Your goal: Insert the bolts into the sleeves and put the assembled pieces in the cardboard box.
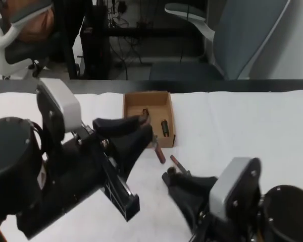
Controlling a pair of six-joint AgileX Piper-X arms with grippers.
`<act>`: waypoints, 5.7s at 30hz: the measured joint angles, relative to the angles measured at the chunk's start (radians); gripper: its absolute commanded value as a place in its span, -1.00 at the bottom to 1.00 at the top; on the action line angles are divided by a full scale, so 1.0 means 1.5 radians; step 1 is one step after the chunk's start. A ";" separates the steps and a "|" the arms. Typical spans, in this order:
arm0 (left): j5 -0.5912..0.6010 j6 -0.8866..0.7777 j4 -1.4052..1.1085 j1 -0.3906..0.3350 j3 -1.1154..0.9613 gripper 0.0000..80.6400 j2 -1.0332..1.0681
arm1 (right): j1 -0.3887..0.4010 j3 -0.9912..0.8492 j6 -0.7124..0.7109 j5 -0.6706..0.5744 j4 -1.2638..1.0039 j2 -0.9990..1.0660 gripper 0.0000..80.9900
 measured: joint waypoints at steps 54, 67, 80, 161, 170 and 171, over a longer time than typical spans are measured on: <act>0.022 0.050 0.334 0.029 0.002 -0.95 -0.323 | -0.161 -0.314 -0.046 -0.044 0.285 0.119 -0.99; -0.027 0.090 0.474 0.029 0.003 -0.95 -0.336 | -0.230 -0.739 -0.077 -0.070 0.548 0.492 -0.99; -0.043 0.033 0.402 0.029 0.037 -0.08 -0.212 | -0.284 -0.922 -0.034 -0.123 0.721 0.630 0.53; -0.353 -0.069 0.647 -0.058 -0.220 -0.95 -0.231 | -0.300 -0.697 -0.150 -0.183 0.918 0.534 -0.31; -0.353 -0.036 0.638 -0.058 -0.220 -0.95 -0.274 | -0.299 -0.729 -0.220 -0.183 0.903 0.583 -0.99; -0.353 -0.035 0.643 -0.058 -0.220 -0.95 -0.274 | -0.297 -0.730 -0.242 -0.183 0.906 0.583 -0.99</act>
